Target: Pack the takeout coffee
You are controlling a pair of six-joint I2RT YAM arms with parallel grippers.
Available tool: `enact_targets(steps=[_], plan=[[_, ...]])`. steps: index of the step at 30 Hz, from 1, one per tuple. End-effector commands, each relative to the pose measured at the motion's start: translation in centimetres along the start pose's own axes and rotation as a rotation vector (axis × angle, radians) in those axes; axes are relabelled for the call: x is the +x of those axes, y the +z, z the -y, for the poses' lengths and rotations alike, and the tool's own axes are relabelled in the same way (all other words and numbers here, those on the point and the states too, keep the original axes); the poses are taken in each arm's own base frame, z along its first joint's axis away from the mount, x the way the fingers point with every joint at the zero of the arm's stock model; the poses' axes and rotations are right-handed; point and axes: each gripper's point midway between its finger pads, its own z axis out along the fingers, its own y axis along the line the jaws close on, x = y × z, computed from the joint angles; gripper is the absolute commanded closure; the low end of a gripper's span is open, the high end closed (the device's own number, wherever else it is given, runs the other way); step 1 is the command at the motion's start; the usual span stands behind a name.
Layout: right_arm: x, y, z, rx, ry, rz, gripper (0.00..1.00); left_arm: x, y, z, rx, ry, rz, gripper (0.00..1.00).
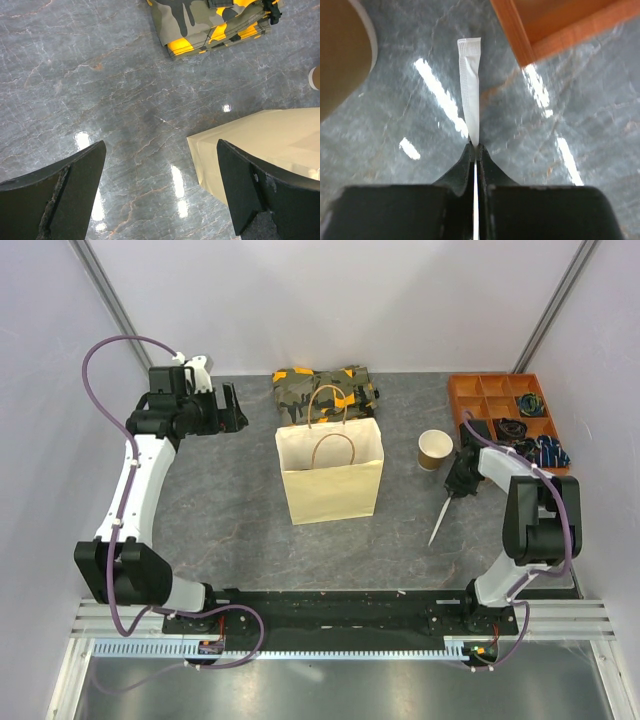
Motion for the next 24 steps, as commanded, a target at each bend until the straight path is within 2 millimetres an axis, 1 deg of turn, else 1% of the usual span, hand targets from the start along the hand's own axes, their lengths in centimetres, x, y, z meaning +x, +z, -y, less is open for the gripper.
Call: enact_targets(steps=[1, 2, 3, 4, 5, 6, 7, 8, 9, 10, 11, 13, 14, 15, 16, 17, 18, 19, 20, 21, 22, 23, 24], plan=[[-1.8, -3.6, -1.0, -0.065, 0.035, 0.066, 1.0, -1.2, -0.3, 0.7, 0.04, 0.007, 0.027, 0.0], [-2.6, -4.9, -1.4, -0.09, 0.037, 0.101, 1.0, -1.3, -0.2, 0.7, 0.04, 0.004, 0.027, 0.0], [-3.9, -6.3, -2.1, -0.121, 0.042, 0.136, 1.0, -1.4, -0.2, 0.8, 0.043, 0.004, 0.029, 0.0], [-4.3, -7.9, -2.2, -0.135, 0.041, 0.154, 1.0, -1.6, -0.2, 0.8, 0.044, 0.003, 0.032, 0.0], [-4.8, -9.0, -2.4, -0.149, 0.041, 0.167, 1.0, -1.7, -0.2, 0.9, 0.047, 0.004, 0.033, 0.0], [-6.4, -11.0, -3.1, -0.182, 0.044, 0.215, 1.0, -2.2, -0.3, 0.9, 0.048, 0.007, 0.043, 0.0], [-6.8, -12.9, -3.2, -0.202, 0.042, 0.243, 1.0, -2.3, -0.1, 0.9, 0.046, 0.009, 0.042, 0.0], [-7.5, -14.3, -3.5, -0.223, 0.045, 0.277, 1.0, -2.4, 0.0, 0.8, 0.046, 0.011, 0.044, 0.0], [-9.0, -16.7, -4.1, -0.261, 0.04, 0.337, 1.0, -2.8, 0.0, 0.9, 0.045, 0.013, 0.048, 0.0], [-9.9, -18.9, -4.6, -0.306, 0.017, 0.395, 1.0, -2.9, 0.0, 0.8, 0.044, 0.014, 0.051, 0.0], [-10.9, -20.4, -4.8, -0.328, 0.008, 0.446, 1.0, -3.0, 0.3, 0.8, 0.045, 0.011, 0.048, 0.0], [-13.7, -25.9, -6.7, -0.458, -0.047, 0.608, 1.0, -3.4, 0.3, 1.0, 0.053, 0.009, 0.056, 0.0], [-14.6, -27.8, -7.2, -0.496, -0.065, 0.669, 1.0, -3.6, 0.4, 1.0, 0.058, 0.014, 0.061, 0.0], [-15.7, -30.4, -7.9, -0.55, -0.09, 0.748, 1.0, -4.3, 0.3, 1.0, 0.055, 0.026, 0.079, 0.0], [-17.1, -34.0, -9.1, -0.639, -0.14, 0.876, 1.0, -4.7, 0.3, 0.9, 0.048, 0.035, 0.091, 0.0], [-16.9, -36.5, -10.6, -0.731, -0.242, 0.942, 1.0, -5.2, 0.4, 0.7, 0.038, 0.05, 0.104, 0.0], [-17.0, -38.7, -11.6, -0.784, -0.286, 1.016, 1.0, -6.0, 0.1, 0.7, 0.029, 0.06, 0.126, 0.0], [-17.4, -42.1, -12.7, -0.84, -0.32, 1.142, 1.0, -6.4, 0.1, 0.6, 0.025, 0.068, 0.134, 0.0], [-17.1, -43.4, -13.4, -0.866, -0.374, 1.192, 1.0, -6.8, 0.2, 0.6, 0.026, 0.07, 0.14, 0.0], [-16.3, -45.0, -14.8, -0.923, -0.425, 1.224, 1.0, -7.3, 0.2, 0.8, 0.031, 0.073, 0.149, 0.0], [-16.1, -46.0, -15.8, -0.957, -0.46, 1.255, 1.0, -7.6, 0.2, 0.8, 0.033, 0.075, 0.154, 0.0], [-15.2, -46.7, -16.8, -1.01, -0.529, 1.261, 1.0, -7.8, 0.2, 0.9, 0.038, 0.075, 0.156, 0.0], [-14.2, -47.8, -17.9, -1.068, -0.583, 1.278, 1.0, -8.1, 0.1, 1.1, 0.043, 0.079, 0.164, 0.0]])
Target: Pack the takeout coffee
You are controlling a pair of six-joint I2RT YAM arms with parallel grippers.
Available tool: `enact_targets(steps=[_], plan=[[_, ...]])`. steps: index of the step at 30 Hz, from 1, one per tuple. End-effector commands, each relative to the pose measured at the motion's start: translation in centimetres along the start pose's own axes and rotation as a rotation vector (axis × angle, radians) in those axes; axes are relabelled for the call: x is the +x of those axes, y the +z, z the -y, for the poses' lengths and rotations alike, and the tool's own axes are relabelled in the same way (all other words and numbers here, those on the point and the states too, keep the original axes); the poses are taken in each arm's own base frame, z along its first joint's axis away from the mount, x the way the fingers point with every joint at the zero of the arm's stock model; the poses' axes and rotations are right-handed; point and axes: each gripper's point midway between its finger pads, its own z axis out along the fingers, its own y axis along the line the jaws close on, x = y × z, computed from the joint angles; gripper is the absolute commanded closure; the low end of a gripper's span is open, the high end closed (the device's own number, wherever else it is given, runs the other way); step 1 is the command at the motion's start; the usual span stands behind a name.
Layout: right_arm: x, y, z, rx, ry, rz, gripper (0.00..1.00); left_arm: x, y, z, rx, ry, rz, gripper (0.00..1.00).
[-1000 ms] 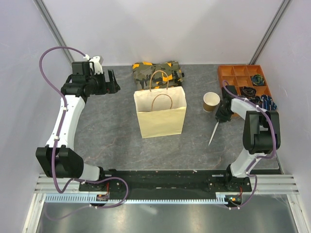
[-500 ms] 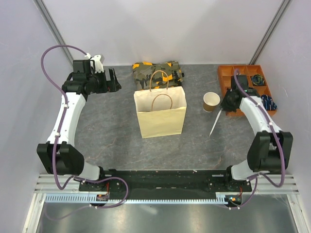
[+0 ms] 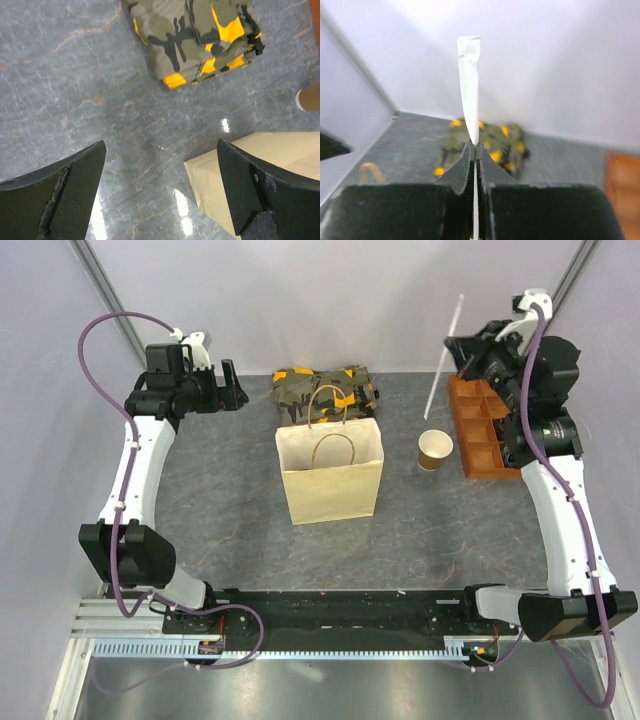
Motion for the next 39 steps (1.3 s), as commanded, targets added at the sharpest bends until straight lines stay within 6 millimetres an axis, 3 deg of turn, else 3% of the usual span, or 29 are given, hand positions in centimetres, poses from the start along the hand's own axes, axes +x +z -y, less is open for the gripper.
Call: enact_targets(steps=[1, 5, 8, 19, 24, 35, 36, 39], plan=[[-4.8, 0.2, -8.6, -0.4, -0.212, 0.195, 1.0, -3.5, -0.5, 0.4, 0.017, 0.057, 0.093, 0.0], [-3.1, -0.6, -14.4, -0.646, -0.397, 0.242, 1.0, -4.9, -1.0, 0.2, -0.001, 0.099, 0.133, 0.0], [-2.3, -1.1, -16.7, -0.766, -0.431, 0.227, 1.0, -5.3, -1.4, 0.2, -0.004, 0.117, 0.148, 0.0], [4.0, -3.3, -20.7, -1.071, -0.471, 0.141, 1.0, -3.8, -2.3, 0.3, -0.003, 0.124, 0.135, 0.0], [6.1, -3.4, -21.2, -1.118, -0.435, 0.093, 1.0, -3.5, -2.6, 0.3, -0.007, 0.135, 0.128, 0.0], [12.3, -2.3, -19.3, -1.096, -0.447, -0.075, 1.0, -2.1, -3.2, 0.0, -0.024, 0.135, 0.105, 0.0], [12.5, -2.4, -19.3, -1.099, -0.448, -0.081, 0.96, -2.1, -3.1, -0.1, -0.024, 0.134, 0.104, 0.0], [12.9, -2.6, -19.2, -1.106, -0.447, -0.093, 0.7, -2.0, -3.0, 0.0, -0.02, 0.133, 0.099, 0.0]])
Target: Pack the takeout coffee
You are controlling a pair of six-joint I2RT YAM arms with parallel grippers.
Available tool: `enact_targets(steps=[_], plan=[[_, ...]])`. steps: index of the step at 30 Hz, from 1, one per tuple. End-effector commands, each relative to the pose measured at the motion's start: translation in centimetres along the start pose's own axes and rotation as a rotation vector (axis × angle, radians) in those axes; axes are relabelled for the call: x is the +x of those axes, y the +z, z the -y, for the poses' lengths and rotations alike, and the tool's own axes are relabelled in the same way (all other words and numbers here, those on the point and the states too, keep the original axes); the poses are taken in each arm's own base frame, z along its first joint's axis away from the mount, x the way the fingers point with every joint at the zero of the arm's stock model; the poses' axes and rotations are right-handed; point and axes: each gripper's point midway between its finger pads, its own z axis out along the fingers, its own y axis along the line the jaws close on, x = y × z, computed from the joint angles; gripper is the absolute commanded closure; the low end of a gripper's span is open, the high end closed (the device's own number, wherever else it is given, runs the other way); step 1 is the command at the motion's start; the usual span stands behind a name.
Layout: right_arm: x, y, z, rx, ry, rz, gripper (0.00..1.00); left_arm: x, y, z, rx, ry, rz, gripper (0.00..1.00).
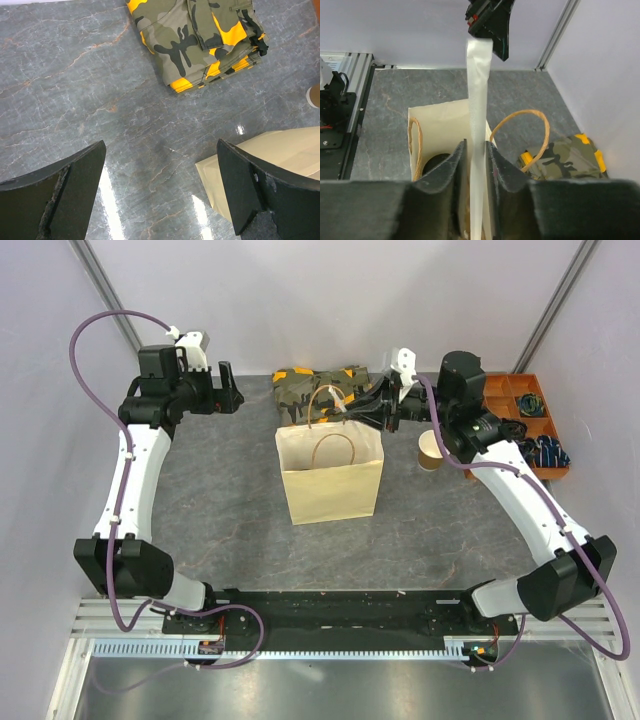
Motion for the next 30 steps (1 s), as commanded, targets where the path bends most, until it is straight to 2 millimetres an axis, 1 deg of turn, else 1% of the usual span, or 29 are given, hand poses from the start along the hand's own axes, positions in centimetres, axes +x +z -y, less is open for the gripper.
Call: enact_targets(steps=[1, 2, 3, 4, 5, 6, 7, 8, 9, 11, 12, 13, 14, 15, 16, 17, 18, 20, 21, 22, 23, 24, 25, 26, 27, 28, 29, 30], plan=[[0.4, 0.1, -0.8, -0.043, -0.044, -0.008, 0.63, -1.0, -0.9, -0.1, -0.008, 0.041, 0.039, 0.0], [0.3, 0.1, -0.8, -0.044, -0.045, -0.006, 0.56, -1.0, -1.0, -0.1, -0.008, 0.041, 0.041, 0.0], [0.1, 0.1, -1.0, -0.046, -0.037, -0.004, 0.52, -1.1, -1.0, -0.1, -0.008, 0.042, 0.042, 0.0], [-0.1, 0.1, -1.1, -0.047, -0.036, -0.001, 0.43, -1.0, -0.9, -0.1, -0.006, 0.041, 0.039, 0.0], [-0.5, 0.1, -1.1, -0.043, -0.037, 0.003, 0.4, -1.0, -1.0, -0.1, -0.006, 0.041, 0.039, 0.0], [-0.8, 0.1, -1.1, -0.04, -0.036, 0.007, 0.35, -1.0, -0.9, -0.2, -0.008, 0.04, 0.038, 0.0], [-1.3, 0.1, -0.9, -0.029, -0.035, 0.014, 0.32, -0.9, -0.9, -0.1, -0.005, 0.038, 0.034, 0.0], [-1.6, 0.1, -0.7, -0.019, -0.031, 0.018, 0.27, -1.0, -0.8, -0.1, -0.005, 0.037, 0.034, 0.0], [-2.3, 0.0, -0.4, -0.004, -0.037, 0.026, 0.24, -1.3, -0.9, -0.1, -0.004, 0.035, 0.04, 0.0], [-3.1, -0.1, 0.3, 0.039, -0.027, 0.031, 0.18, -1.4, -0.8, -0.3, -0.007, 0.025, 0.035, 0.0], [-3.6, -0.2, 0.5, 0.056, -0.032, 0.037, 0.12, -1.6, -1.0, -0.2, -0.005, 0.021, 0.041, 0.0], [-4.5, -0.4, 0.8, 0.081, -0.034, 0.048, 0.09, -1.8, -1.0, 0.1, 0.011, 0.019, 0.043, 0.0], [-4.9, -0.5, 1.7, 0.13, -0.036, 0.049, 0.06, -1.9, -1.0, 0.2, 0.018, 0.018, 0.044, 0.0], [-5.8, -0.7, 2.4, 0.169, -0.045, 0.059, 0.02, -2.3, -1.3, -0.8, 0.003, 0.007, 0.055, 0.0], [-6.2, -0.9, 3.3, 0.211, -0.042, 0.062, 0.02, -2.5, -1.4, -0.5, 0.021, 0.007, 0.058, 0.0], [-6.6, -1.3, 4.5, 0.278, -0.019, 0.065, 0.02, -2.0, -1.1, -0.6, 0.027, -0.004, 0.028, 0.0], [-8.1, -2.1, 5.5, 0.319, -0.031, 0.085, 0.02, -2.9, -1.4, -0.5, 0.034, 0.0, 0.041, 0.0], [-8.8, -3.1, 7.4, 0.394, 0.022, 0.104, 0.02, -2.8, -1.6, -0.5, 0.046, 0.001, 0.015, 0.0], [-10.0, -4.4, 8.6, 0.437, 0.02, 0.125, 0.02, -3.4, -1.6, -0.7, 0.047, -0.003, 0.02, 0.0], [-9.9, -4.8, 9.5, 0.463, 0.051, 0.13, 0.02, -3.6, -1.6, -0.5, 0.074, -0.004, 0.017, 0.0], [-10.1, -5.6, 10.2, 0.493, 0.099, 0.144, 0.02, -4.3, -2.0, -0.3, 0.089, -0.005, 0.024, 0.0], [-10.3, -7.2, 11.6, 0.553, 0.112, 0.154, 0.02, -4.3, -1.5, -0.6, 0.125, -0.025, 0.009, 0.0], [-10.1, -7.8, 12.4, 0.581, 0.131, 0.156, 0.02, -4.7, -1.5, -0.7, 0.142, -0.038, 0.008, 0.0], [-10.0, -8.6, 13.1, 0.613, 0.172, 0.166, 0.02, -6.1, -2.5, -1.4, 0.141, -0.056, 0.029, 0.0], [-9.4, -10.5, 14.7, 0.694, 0.193, 0.168, 0.02, -6.2, -1.7, -1.6, 0.181, -0.095, 0.019, 0.0], [-9.0, -11.4, 15.5, 0.731, 0.216, 0.171, 0.02, -6.8, -2.0, -1.9, 0.191, -0.103, 0.035, 0.0], [-8.6, -12.4, 16.1, 0.765, 0.241, 0.176, 0.02, -7.6, -2.4, -2.7, 0.184, -0.102, 0.06, 0.0], [-7.3, -14.4, 17.3, 0.826, 0.293, 0.173, 0.02, -7.9, -2.5, -2.9, 0.188, -0.092, 0.069, 0.0]])
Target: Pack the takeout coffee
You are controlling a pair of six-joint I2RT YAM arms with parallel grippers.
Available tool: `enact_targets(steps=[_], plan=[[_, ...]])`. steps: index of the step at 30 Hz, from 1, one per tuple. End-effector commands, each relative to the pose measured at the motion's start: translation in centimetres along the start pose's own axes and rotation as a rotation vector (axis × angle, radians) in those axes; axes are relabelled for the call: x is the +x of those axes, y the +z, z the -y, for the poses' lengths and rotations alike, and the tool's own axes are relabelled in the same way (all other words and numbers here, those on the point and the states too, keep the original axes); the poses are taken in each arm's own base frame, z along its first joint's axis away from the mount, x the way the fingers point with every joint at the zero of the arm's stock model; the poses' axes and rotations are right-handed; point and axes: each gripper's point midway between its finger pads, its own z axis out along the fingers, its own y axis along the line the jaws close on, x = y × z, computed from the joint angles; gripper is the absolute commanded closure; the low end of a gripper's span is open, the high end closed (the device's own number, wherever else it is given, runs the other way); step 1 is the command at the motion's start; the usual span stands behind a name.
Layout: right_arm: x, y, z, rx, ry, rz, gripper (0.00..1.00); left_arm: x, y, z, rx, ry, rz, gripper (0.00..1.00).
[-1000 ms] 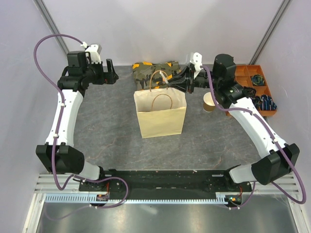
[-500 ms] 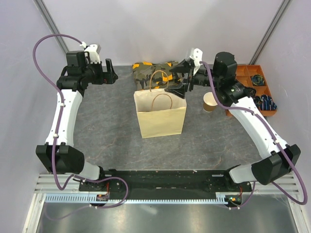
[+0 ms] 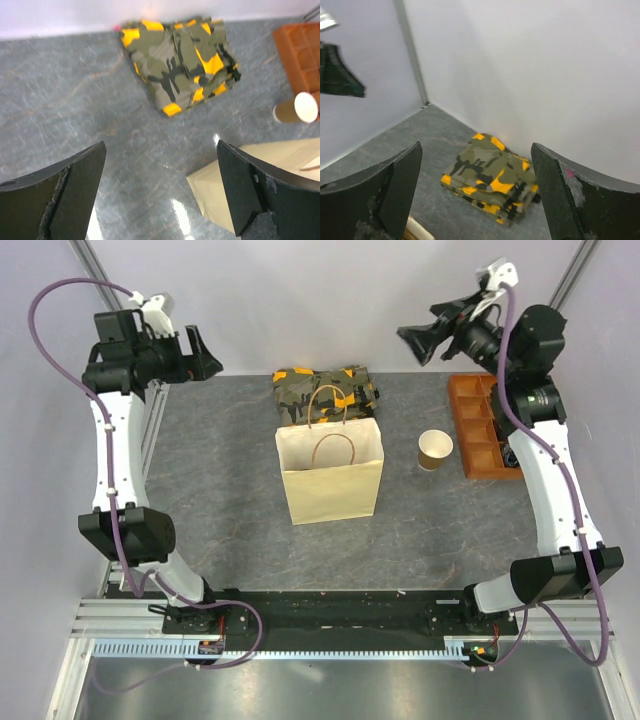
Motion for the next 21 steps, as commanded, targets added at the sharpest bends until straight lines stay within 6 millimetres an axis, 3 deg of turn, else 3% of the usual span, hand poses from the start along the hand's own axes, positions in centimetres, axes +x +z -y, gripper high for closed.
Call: enact_targets(steps=[1, 4, 6, 10, 13, 15, 17, 19, 21], plan=[[0.8, -2.1, 6.7, 0.229, 0.18, 0.005, 0.02, -1.6, -1.3, -0.3, 0.083, -0.024, 0.026, 0.0], [4.2, -4.9, 11.1, 0.354, 0.212, -0.072, 0.02, -1.0, -1.3, -1.3, 0.062, -0.03, -0.003, 0.0], [7.5, -7.2, 13.6, 0.432, 0.241, -0.159, 0.02, 0.2, -0.8, -1.8, 0.05, -0.048, -0.041, 0.0], [13.4, -11.0, 17.5, 0.538, 0.342, -0.31, 0.02, 4.2, 0.1, -2.9, 0.038, -0.076, -0.175, 0.0], [17.8, -13.0, 18.3, 0.556, 0.38, -0.448, 0.02, 7.5, 0.7, -3.9, 0.021, -0.086, -0.258, 0.0], [20.6, -14.0, 18.2, 0.576, 0.414, -0.512, 0.02, 9.0, 0.7, -4.5, -0.002, -0.085, -0.291, 0.0], [23.1, -15.0, 17.6, 0.573, 0.426, -0.567, 0.02, 11.9, 1.2, -5.2, -0.018, -0.111, -0.36, 0.0], [24.6, -15.6, 17.4, 0.577, 0.43, -0.599, 0.02, 14.6, 1.6, -5.6, -0.022, -0.129, -0.415, 0.0], [26.3, -16.3, 16.9, 0.581, 0.443, -0.632, 0.02, 15.3, 1.8, -5.6, -0.034, -0.11, -0.401, 0.0]])
